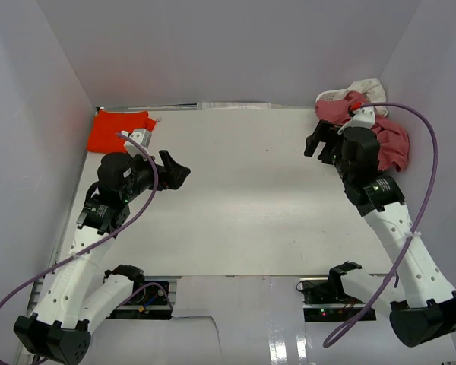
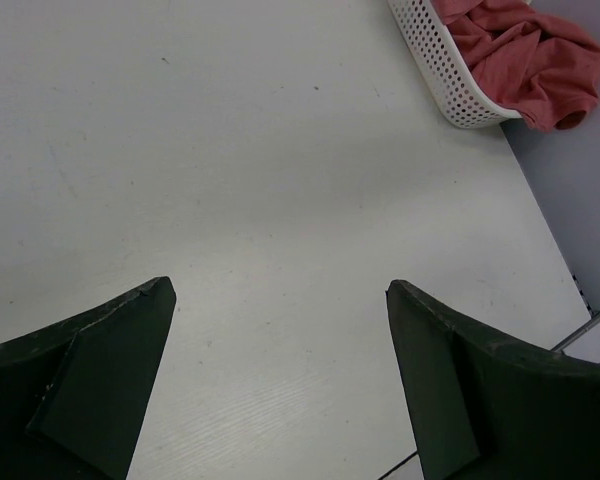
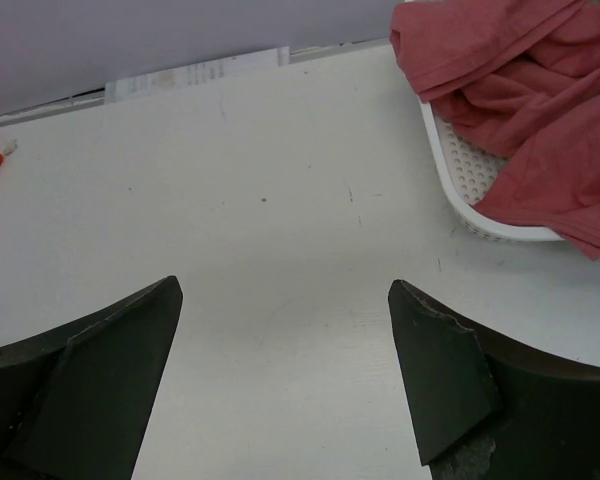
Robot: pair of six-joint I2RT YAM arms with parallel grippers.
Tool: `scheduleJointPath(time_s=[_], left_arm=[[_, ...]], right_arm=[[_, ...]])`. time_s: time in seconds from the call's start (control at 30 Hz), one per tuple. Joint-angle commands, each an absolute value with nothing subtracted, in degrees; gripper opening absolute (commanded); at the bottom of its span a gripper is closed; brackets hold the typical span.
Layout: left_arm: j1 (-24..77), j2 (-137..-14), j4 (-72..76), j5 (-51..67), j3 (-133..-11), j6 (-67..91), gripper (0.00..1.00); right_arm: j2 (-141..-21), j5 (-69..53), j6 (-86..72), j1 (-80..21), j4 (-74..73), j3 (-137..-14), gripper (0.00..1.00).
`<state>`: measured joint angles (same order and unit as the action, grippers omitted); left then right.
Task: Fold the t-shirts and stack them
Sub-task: Grab crumpled tshirt from bin with the right arm
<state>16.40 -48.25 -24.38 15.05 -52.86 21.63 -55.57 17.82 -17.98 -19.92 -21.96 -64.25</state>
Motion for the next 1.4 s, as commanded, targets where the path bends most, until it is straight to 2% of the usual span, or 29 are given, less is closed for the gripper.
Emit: scheduleJointPath(time_s=[0.0, 0.1, 0.43, 0.67, 0.97, 1.0, 1.03, 1.07, 1.1, 1.13, 1.17, 1.3, 1.37], left_arm=[[16.44, -46.85, -23.47, 16.35, -52.3, 20.57, 0.98], [16.44, -46.41, -23.55, 16.08, -52.21, 20.48, 0.98], [16.44, -44.83, -23.2, 16.96, -51.68, 19.6, 0.98], [16.44, -42.36, -22.32, 18.19, -50.98, 19.25, 0.98], [16.44, -42.98, -22.24, 19.34, -51.06, 19.16, 0.98], [16.44, -42.98, -22.24, 19.34, -50.98, 19.07, 0.98], [16.44, -42.8, -22.24, 19.34, -50.98, 19.07, 0.98], [16.44, -42.8, -22.15, 19.25, -51.06, 18.99, 0.98], [16.44, -42.8, -22.06, 19.34, -50.98, 19.07, 0.98], [16.44, -42.98, -22.06, 19.34, -50.98, 18.99, 0.98], [16.44, -42.98, -22.06, 19.34, -50.98, 19.07, 0.98], [16.44, -42.98, -22.06, 19.34, -50.89, 18.98, 0.98], [16.44, -43.07, -21.97, 19.51, -50.89, 18.9, 0.98]], right_arm=[[-62.03, 23.12, -20.74, -18.11, -21.8, -67.41, 0.9], [-71.26, 16.71, -23.55, -12.41, -21.97, -71.53, 0.9], [-97.71, 16.52, -33.74, -1.15, -21.45, -92.27, 0.9], [-114.15, 16.44, -33.58, 1.4, -19.86, -107.46, 0.91], [-127.87, 17.58, -32.43, 1.76, -19.95, -117.15, 0.91], [-128.49, 17.49, -32.34, 1.76, -20.04, -117.59, 0.93], [-129.63, 17.23, -32.34, 1.76, -19.95, -118.21, 0.99], [-130.16, 16.97, -32.17, 1.76, -19.95, -118.47, 0.82], [-130.78, 16.61, -32.17, 1.76, -19.95, -118.74, 0.36], [-130.78, 16.44, -32.25, 1.76, -19.78, -119.0, 0.17], [-130.69, 15.91, -31.99, 1.76, -19.34, -119.0, 0.08], [-124.83, 8.64, -29.01, 1.41, -11.88, -115.14, 0.08], [-122.79, 8.7, -27.26, 0.62, -12.47, -117.31, 0.08]])
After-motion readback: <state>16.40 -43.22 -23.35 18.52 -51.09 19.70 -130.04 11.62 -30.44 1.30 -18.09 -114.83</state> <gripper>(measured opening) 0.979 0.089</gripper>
